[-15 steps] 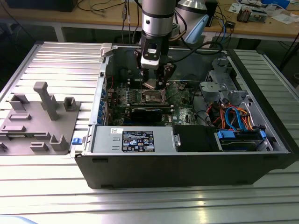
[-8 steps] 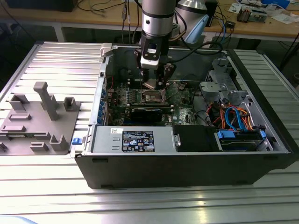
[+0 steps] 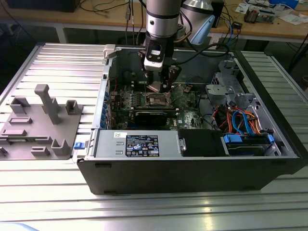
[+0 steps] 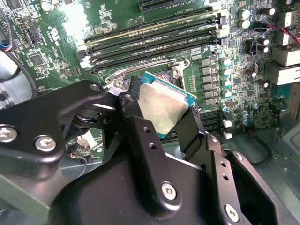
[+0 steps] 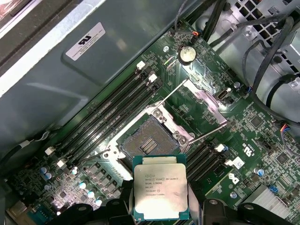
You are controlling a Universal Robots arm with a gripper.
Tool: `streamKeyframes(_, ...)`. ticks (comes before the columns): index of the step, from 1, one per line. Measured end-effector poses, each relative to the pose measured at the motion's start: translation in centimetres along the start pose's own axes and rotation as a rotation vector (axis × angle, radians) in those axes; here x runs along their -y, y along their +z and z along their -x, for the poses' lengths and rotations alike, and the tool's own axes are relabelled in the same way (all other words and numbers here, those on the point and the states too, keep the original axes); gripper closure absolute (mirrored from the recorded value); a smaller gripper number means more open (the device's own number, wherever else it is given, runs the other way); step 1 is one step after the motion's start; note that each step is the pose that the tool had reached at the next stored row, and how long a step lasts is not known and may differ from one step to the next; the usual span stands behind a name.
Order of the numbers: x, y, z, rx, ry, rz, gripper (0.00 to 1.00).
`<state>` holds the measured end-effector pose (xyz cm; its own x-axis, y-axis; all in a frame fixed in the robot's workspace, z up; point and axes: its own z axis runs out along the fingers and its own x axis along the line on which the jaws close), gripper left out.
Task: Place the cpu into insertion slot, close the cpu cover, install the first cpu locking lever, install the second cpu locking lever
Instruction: 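Place the cpu into insertion slot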
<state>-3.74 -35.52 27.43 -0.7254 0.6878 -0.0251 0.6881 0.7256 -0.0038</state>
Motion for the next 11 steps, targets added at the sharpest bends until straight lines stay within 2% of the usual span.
streamKeyframes(11,0.00,0.00,0.00,0.0007,0.011,-0.0011,0.45)
